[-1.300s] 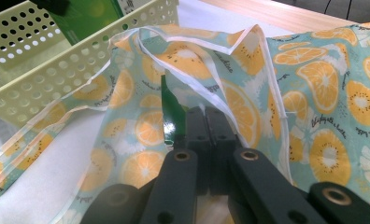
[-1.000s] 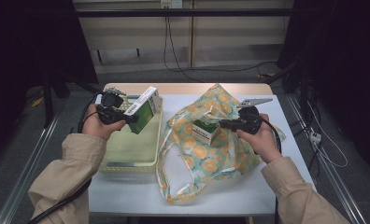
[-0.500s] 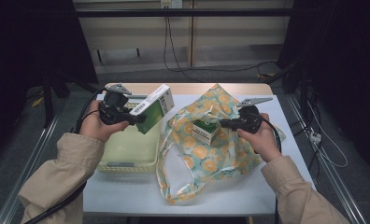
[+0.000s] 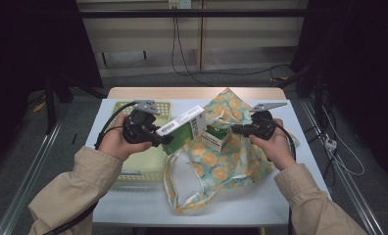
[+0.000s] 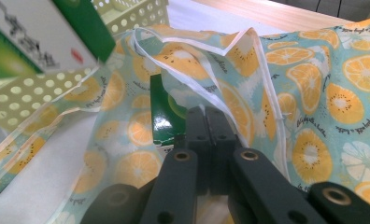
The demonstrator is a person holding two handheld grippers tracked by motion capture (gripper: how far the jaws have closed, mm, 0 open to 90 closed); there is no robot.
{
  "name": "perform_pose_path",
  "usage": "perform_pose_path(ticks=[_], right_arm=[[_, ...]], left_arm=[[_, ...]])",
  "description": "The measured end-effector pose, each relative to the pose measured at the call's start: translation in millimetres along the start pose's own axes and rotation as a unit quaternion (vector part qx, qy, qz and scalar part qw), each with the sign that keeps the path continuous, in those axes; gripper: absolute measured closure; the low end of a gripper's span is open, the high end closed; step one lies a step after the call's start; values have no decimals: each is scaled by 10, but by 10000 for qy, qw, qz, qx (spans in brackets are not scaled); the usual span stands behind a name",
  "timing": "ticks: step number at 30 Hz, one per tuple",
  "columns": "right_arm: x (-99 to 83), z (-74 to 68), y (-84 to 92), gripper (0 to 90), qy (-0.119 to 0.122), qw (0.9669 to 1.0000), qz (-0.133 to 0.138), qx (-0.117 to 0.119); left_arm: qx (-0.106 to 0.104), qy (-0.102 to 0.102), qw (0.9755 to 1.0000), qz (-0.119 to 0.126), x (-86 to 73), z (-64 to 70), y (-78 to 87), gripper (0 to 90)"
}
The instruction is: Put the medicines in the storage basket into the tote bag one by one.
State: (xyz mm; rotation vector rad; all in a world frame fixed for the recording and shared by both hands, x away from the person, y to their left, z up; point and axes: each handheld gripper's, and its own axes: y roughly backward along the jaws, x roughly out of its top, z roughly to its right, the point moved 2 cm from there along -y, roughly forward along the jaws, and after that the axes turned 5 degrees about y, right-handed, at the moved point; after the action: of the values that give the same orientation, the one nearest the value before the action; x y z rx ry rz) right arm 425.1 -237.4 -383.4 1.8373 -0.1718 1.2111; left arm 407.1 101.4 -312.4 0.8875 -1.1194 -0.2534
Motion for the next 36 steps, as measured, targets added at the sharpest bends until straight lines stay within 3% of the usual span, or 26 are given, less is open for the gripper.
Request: perform_pose_path(ticks=[9, 16, 22, 28, 36], right_arm=[[-2, 10, 17, 900, 4, 10000, 21, -26], [-1, 5, 25, 900, -10, 10000, 31, -16], [5, -18, 22, 900, 36, 10000, 52, 17], [23, -39, 29, 900, 34, 10000, 58, 42], [36, -41, 61, 900, 73, 9999, 105, 33]], left_arm=[[-326, -259, 9988, -256, -58, 187, -251, 628], [-449, -392, 9973, -434, -81, 304, -401, 628], [-410, -318, 9969, -593, -106, 327, -637, 627], [-423, -377, 9957, -736, -98, 360, -830, 627], [-286, -276, 9963, -758, -26, 344, -1114, 627]])
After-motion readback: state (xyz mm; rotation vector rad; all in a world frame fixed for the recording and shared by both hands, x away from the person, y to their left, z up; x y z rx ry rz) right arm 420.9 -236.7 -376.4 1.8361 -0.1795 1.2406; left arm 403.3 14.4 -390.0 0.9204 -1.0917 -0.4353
